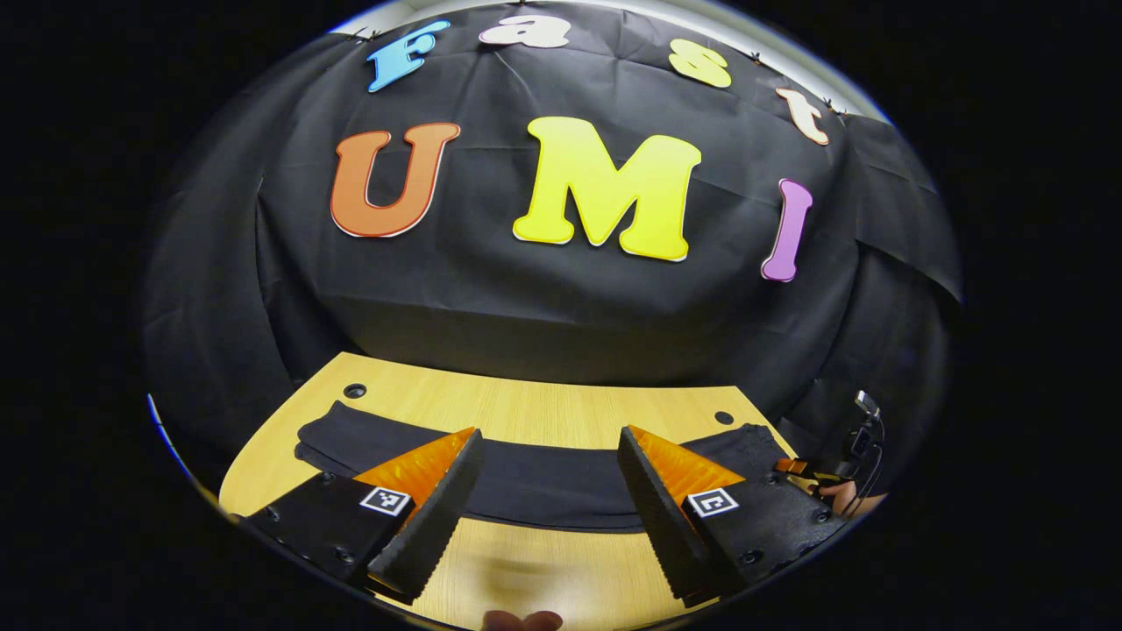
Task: Grasp the waist and the cuffs of the jeans and fold them to make the two legs overlap; first hold the waist and fold one-third of the jeans toward the cuffs, then hold the cuffs and fold the remaining one-third in the same direction to finish folding.
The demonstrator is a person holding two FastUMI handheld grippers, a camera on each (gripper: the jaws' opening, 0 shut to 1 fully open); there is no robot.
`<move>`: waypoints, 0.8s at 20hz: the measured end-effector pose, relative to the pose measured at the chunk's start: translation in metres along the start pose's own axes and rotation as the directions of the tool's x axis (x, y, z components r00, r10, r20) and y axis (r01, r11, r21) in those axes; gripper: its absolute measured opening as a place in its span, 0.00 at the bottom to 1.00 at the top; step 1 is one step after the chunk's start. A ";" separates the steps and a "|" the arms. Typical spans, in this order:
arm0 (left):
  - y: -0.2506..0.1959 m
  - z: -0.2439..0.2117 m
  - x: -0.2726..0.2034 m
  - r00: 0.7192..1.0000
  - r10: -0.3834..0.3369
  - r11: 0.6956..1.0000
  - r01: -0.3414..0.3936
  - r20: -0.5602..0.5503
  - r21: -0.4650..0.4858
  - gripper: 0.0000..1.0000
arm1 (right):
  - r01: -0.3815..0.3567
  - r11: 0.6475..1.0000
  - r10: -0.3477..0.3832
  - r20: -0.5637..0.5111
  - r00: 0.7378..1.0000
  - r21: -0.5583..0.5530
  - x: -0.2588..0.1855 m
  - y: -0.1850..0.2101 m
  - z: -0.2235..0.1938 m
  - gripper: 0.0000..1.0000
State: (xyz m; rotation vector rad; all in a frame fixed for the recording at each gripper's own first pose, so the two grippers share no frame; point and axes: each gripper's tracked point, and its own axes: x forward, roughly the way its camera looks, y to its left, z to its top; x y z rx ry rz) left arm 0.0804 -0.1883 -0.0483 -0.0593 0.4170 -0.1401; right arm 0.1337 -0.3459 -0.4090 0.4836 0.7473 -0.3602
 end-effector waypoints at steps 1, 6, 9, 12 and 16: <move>0.002 0.001 0.002 1.000 0.003 1.000 -0.003 -0.004 -0.006 0.99 | 0.000 1.000 0.000 -0.008 1.000 -0.008 0.004 0.000 -0.003 0.96; 0.018 -0.004 0.001 1.000 0.022 0.999 -0.023 -0.020 -0.050 0.99 | -0.048 0.999 0.047 -0.015 0.999 -0.023 0.000 0.013 -0.010 0.71; 0.034 -0.013 -0.002 0.998 0.033 0.997 -0.036 -0.049 -0.064 0.99 | -0.042 0.999 0.042 -0.025 0.999 -0.004 0.003 0.020 -0.009 0.45; 0.050 -0.017 -0.012 0.997 0.042 0.997 -0.046 -0.057 -0.066 0.99 | -0.001 1.000 0.001 -0.026 1.000 0.000 -0.009 0.020 -0.005 0.17; 0.079 -0.021 -0.024 0.997 0.072 0.994 -0.075 -0.039 -0.081 0.99 | -0.025 0.999 0.026 0.037 0.999 -0.031 -0.050 0.045 0.025 0.06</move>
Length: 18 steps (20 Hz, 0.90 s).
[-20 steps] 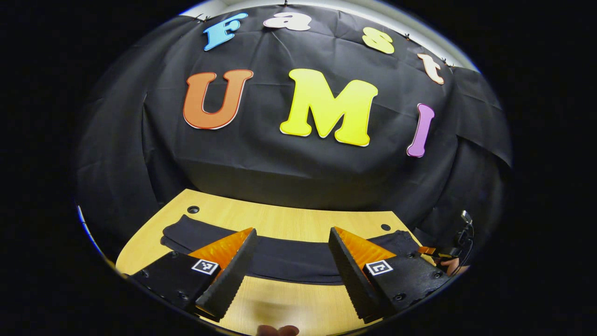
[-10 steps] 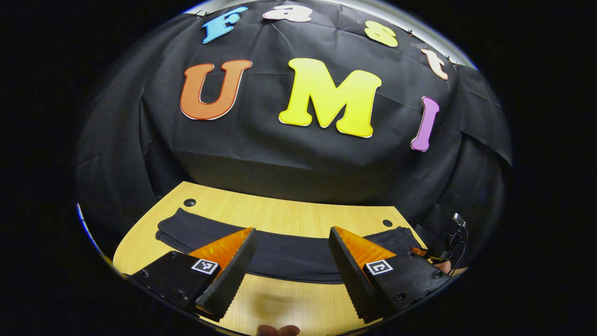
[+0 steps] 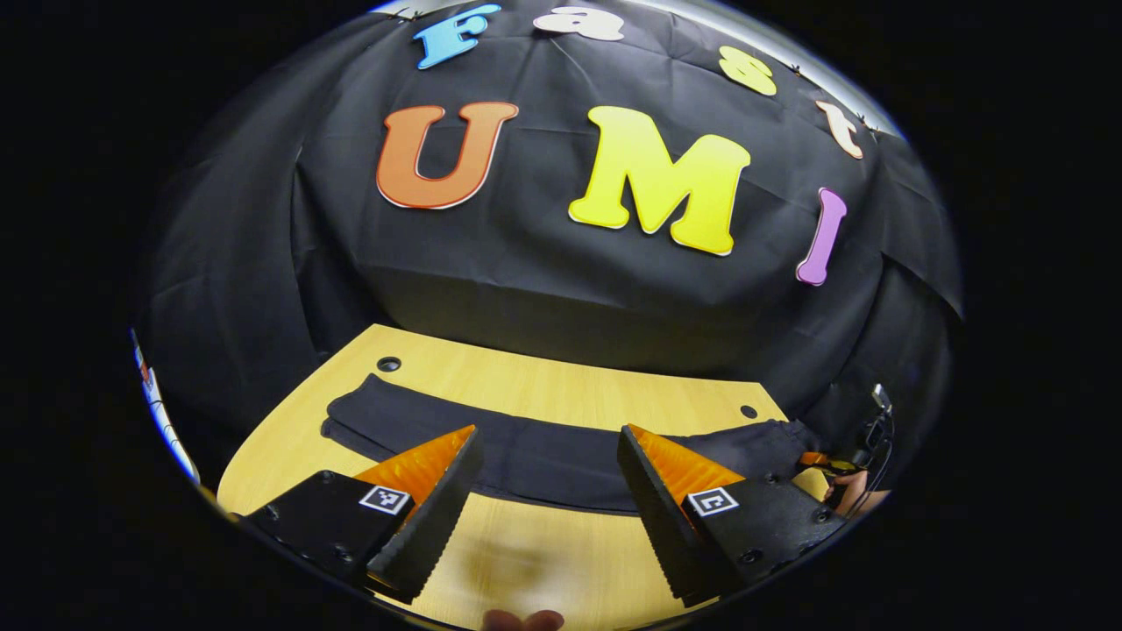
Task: Grasp the waist and the cuffs of the jeans and fold them to make the two legs overlap; first hold the waist and fold one-third of the jeans toward the cuffs, then hold the cuffs and fold the remaining one-third in the same direction to finish folding.
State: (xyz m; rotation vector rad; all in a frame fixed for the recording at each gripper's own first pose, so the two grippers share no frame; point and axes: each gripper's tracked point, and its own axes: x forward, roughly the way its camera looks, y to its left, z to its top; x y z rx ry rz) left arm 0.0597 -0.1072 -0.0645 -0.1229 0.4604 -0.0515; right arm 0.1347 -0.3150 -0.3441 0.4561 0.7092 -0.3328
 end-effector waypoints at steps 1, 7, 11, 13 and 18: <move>0.009 0.000 -0.002 1.000 0.010 1.000 -0.010 0.007 -0.009 0.99 | -0.012 1.000 0.012 0.021 1.000 -0.028 -0.012 0.009 0.010 0.06; 0.066 0.003 -0.018 0.996 0.062 0.998 -0.060 0.069 -0.037 0.99 | -0.087 0.975 0.123 0.172 0.977 -0.204 -0.109 0.099 0.062 0.05; 0.108 0.011 -0.029 0.987 0.104 0.993 -0.097 0.119 -0.064 0.99 | -0.164 0.930 0.245 0.225 0.943 -0.328 -0.178 0.180 0.069 0.06; 0.130 0.016 -0.039 0.982 0.126 0.991 -0.118 0.143 -0.064 0.99 | -0.210 0.900 0.310 0.223 0.924 -0.383 -0.194 0.222 0.061 0.06; 0.183 0.031 -0.065 0.964 0.173 0.985 -0.167 0.201 -0.042 0.99 | -0.298 0.812 0.422 0.153 0.893 -0.501 -0.209 0.343 -0.008 0.06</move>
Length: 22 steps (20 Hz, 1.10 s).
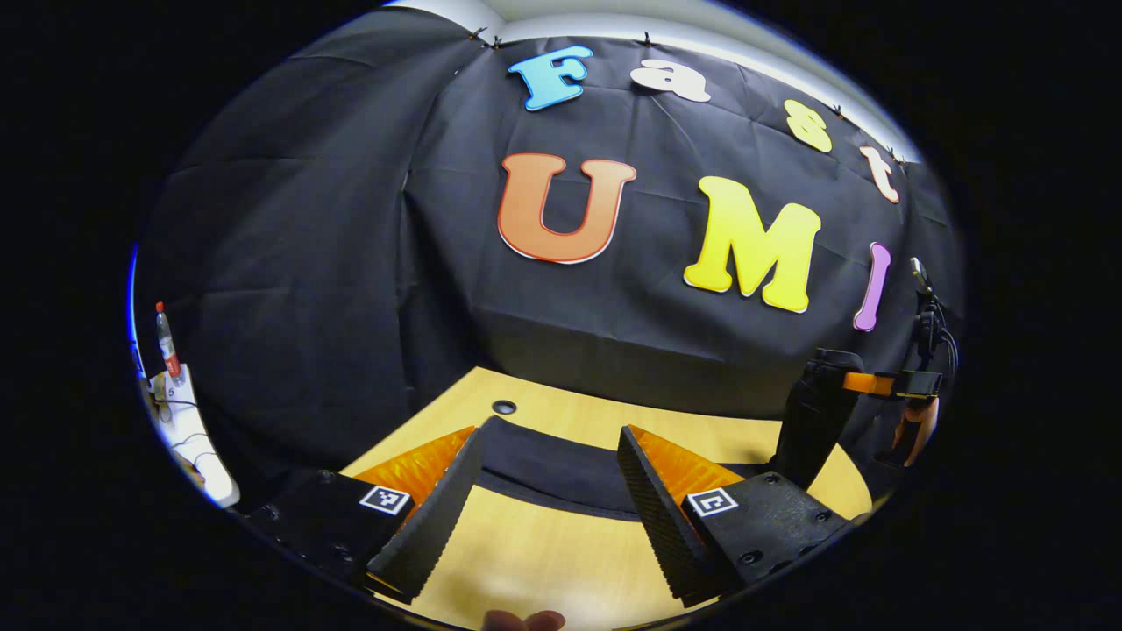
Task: Grasp the waist and the cuffs of the jeans and fold them to make the two legs overlap; first hold the waist and fold one-third of the jeans toward the cuffs, then hold the cuffs and fold the remaining one-third in the same direction to finish folding.
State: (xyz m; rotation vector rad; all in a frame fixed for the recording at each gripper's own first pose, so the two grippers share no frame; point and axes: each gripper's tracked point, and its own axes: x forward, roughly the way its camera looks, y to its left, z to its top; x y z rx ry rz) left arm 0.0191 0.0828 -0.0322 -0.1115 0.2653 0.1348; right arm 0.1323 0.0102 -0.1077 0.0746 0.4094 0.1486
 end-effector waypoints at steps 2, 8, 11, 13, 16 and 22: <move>0.020 0.005 -0.008 1.000 0.021 1.000 -0.021 0.012 -0.015 0.99 | -0.042 0.997 0.040 -0.023 0.999 -0.067 0.017 0.051 -0.023 0.02; 0.077 -0.006 -0.030 0.995 0.104 0.993 -0.104 -0.003 -0.062 0.99 | -0.120 0.953 0.073 -0.174 0.982 -0.279 0.062 0.154 -0.138 0.02; 0.098 -0.012 -0.039 0.990 0.139 0.987 -0.139 -0.011 -0.086 0.99 | -0.117 0.918 0.048 -0.189 0.981 -0.378 0.070 0.166 -0.169 0.06; 0.108 -0.016 -0.041 0.988 0.152 0.982 -0.153 -0.022 -0.109 0.99 | -0.100 0.896 0.025 -0.177 0.984 -0.432 0.074 0.172 -0.183 0.06; 0.110 -0.023 -0.039 0.988 0.151 0.977 -0.156 -0.041 -0.143 0.99 | -0.172 0.887 0.064 -0.255 0.965 -0.429 0.071 0.183 -0.207 0.17; 0.105 -0.029 -0.027 0.992 0.112 0.977 -0.121 -0.058 -0.174 0.99 | -0.276 0.885 0.180 -0.271 0.946 -0.374 0.049 0.200 -0.200 0.46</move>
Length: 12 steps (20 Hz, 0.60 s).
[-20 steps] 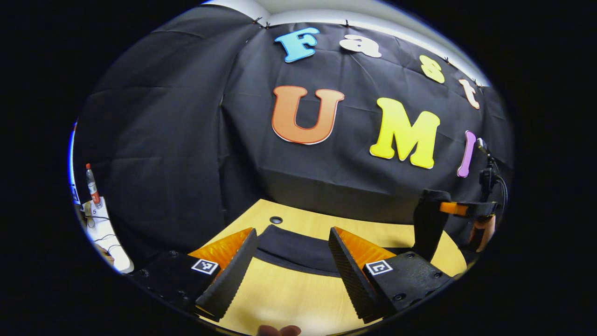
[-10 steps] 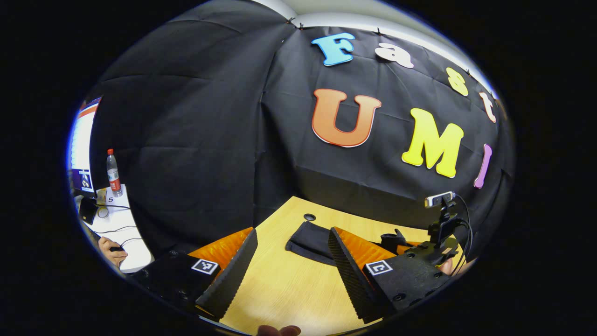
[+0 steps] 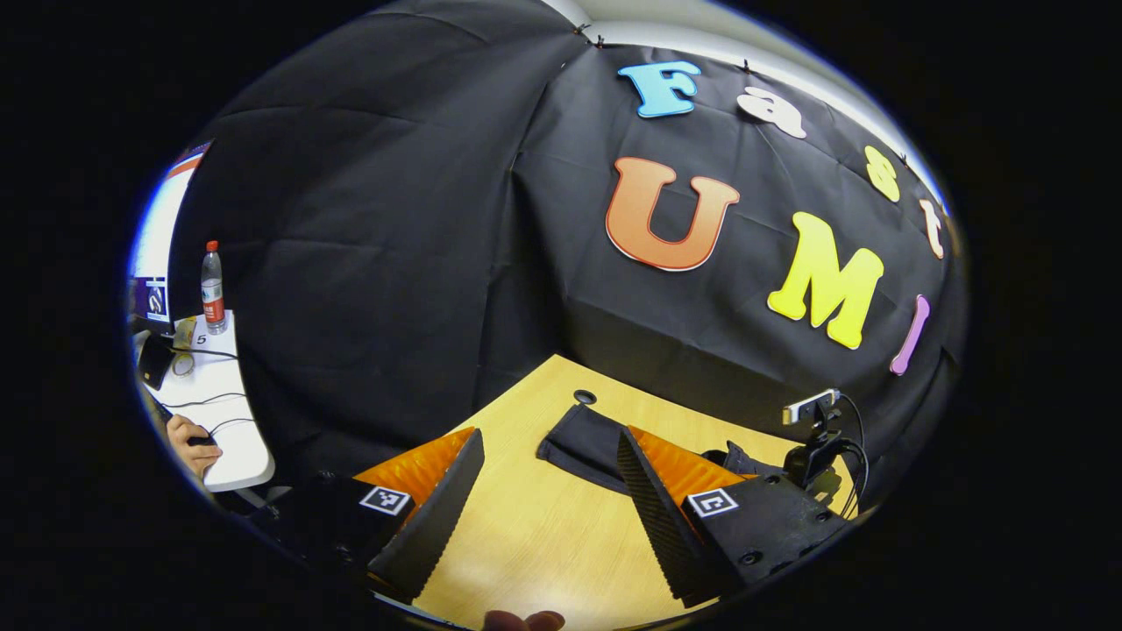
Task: Grasp the waist and the cuffs of the jeans and fold them to make the two legs overlap; first hold the waist and fold one-third of the jeans toward the cuffs, then hold the cuffs and fold the remaining one-third in the same direction to finish folding.
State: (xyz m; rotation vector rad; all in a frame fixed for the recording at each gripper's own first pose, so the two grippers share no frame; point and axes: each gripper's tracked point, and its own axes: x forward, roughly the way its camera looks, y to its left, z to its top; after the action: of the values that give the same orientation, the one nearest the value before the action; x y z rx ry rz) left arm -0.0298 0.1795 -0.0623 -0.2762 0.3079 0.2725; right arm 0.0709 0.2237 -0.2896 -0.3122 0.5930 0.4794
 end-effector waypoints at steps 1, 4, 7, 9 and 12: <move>-0.002 -0.001 0.004 1.000 -0.009 1.000 0.009 -0.004 -0.003 0.99 | -0.014 1.000 0.014 0.010 1.000 0.010 -0.007 0.002 0.004 0.62; -0.013 -0.007 0.018 0.999 -0.042 0.998 0.041 -0.025 -0.039 0.99 | -0.038 0.999 0.035 0.065 0.997 0.034 -0.039 -0.001 0.028 0.81; -0.024 -0.026 0.042 0.992 -0.106 0.983 0.093 -0.074 -0.159 0.99 | -0.050 0.998 0.043 0.131 0.991 0.047 -0.090 -0.018 0.053 0.89; -0.026 -0.047 0.064 0.980 -0.150 0.958 0.112 -0.129 -0.263 0.99 | -0.047 0.997 0.037 0.147 0.988 0.063 -0.125 -0.036 0.058 0.95; -0.032 -0.077 0.100 0.952 -0.241 0.871 0.125 -0.191 -0.475 0.99 | -0.027 0.994 0.012 0.138 0.990 0.109 -0.174 -0.073 0.056 0.96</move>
State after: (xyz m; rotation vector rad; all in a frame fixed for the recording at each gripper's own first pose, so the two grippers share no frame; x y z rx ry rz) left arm 0.0513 0.1483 -0.1585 -0.8102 0.4582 0.1164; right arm 0.0079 0.1258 -0.1303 -0.1669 0.4873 0.4813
